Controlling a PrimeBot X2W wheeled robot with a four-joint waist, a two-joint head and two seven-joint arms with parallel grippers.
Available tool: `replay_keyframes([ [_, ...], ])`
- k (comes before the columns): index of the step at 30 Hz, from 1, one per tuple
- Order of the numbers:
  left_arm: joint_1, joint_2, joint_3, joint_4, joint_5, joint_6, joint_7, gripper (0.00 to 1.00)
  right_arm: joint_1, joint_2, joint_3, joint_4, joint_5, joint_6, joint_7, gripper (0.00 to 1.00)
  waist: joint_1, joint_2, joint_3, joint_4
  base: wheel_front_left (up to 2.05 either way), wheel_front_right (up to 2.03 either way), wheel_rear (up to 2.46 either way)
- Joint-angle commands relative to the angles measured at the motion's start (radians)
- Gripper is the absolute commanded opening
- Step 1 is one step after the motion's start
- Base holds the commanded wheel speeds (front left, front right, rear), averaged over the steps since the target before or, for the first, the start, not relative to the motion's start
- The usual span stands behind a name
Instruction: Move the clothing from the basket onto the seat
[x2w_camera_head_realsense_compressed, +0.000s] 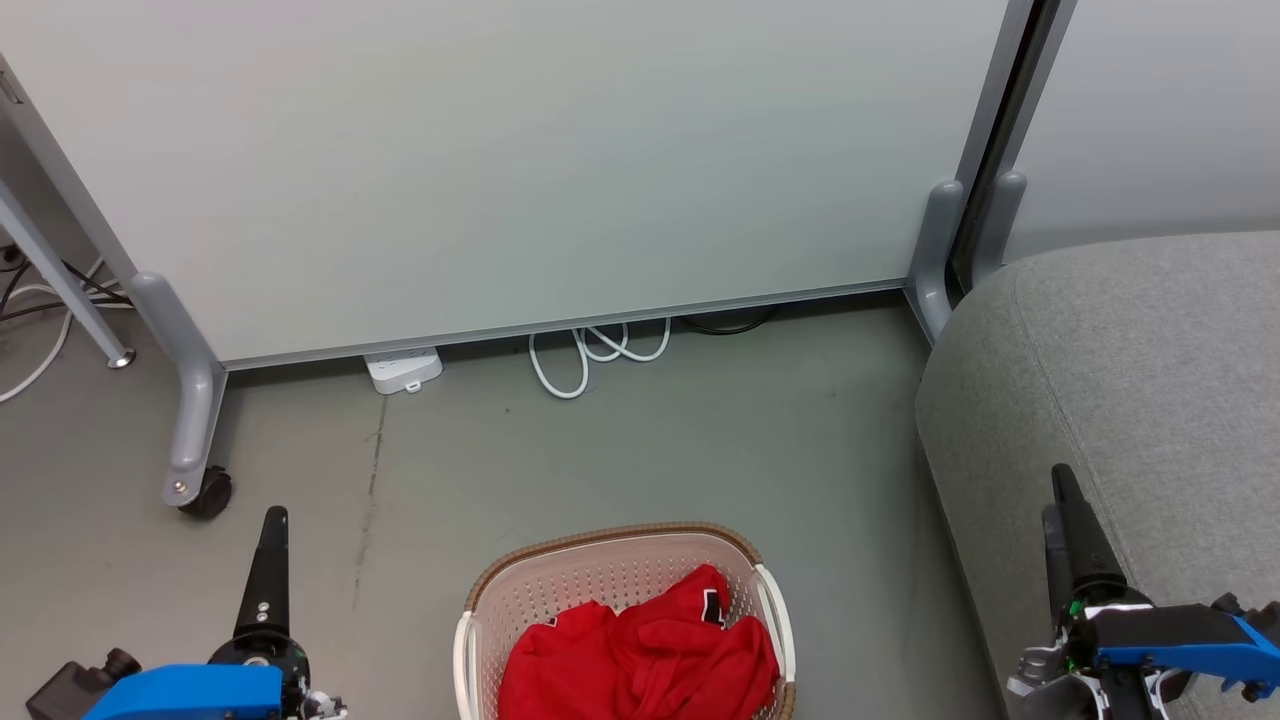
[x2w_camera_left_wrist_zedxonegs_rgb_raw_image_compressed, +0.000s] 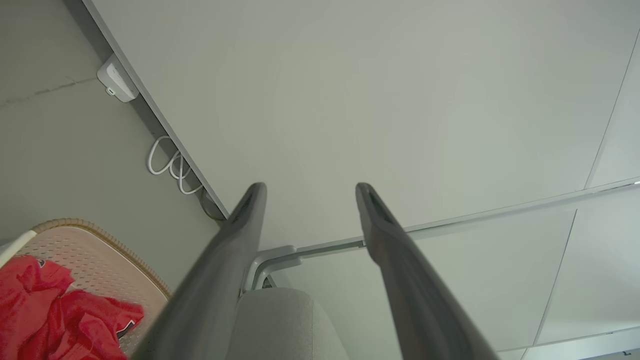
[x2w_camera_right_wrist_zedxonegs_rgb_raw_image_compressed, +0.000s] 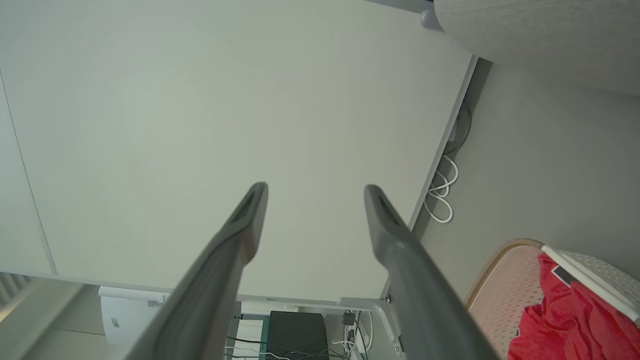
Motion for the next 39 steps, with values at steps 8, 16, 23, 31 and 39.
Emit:
replay_keyframes([
  [8,-0.041,0.011,-0.046,-0.054,0.201,0.032,-0.040,1.00,-0.016,-0.006,0.028,-0.052,-0.191,0.001,-0.039,1.00,0.0000,0.0000,0.004,0.000,0.00,0.00,0.00],
  [16,-0.047,0.012,-0.087,-0.057,0.386,0.060,-0.070,1.00,-0.012,-0.011,0.053,-0.070,-0.360,0.001,-0.069,1.00,0.0000,0.0000,0.006,0.001,0.00,0.00,0.00],
  [23,-0.053,0.015,-0.119,-0.043,0.531,0.076,-0.094,1.00,-0.007,-0.013,0.068,-0.066,-0.491,0.001,-0.094,1.00,0.0000,0.0000,0.006,0.002,0.00,0.00,0.00],
  [31,-0.058,0.024,-0.155,-0.023,0.649,0.095,-0.120,1.00,-0.005,-0.011,0.074,-0.050,-0.619,0.001,-0.120,1.00,0.0000,0.0000,0.005,0.004,0.00,0.00,0.00],
  [39,-0.062,0.033,-0.185,-0.006,0.748,0.109,-0.144,1.00,-0.003,-0.008,0.077,-0.039,-0.732,0.001,-0.144,1.00,0.0000,0.0000,0.003,0.004,0.00,0.00,0.00],
])
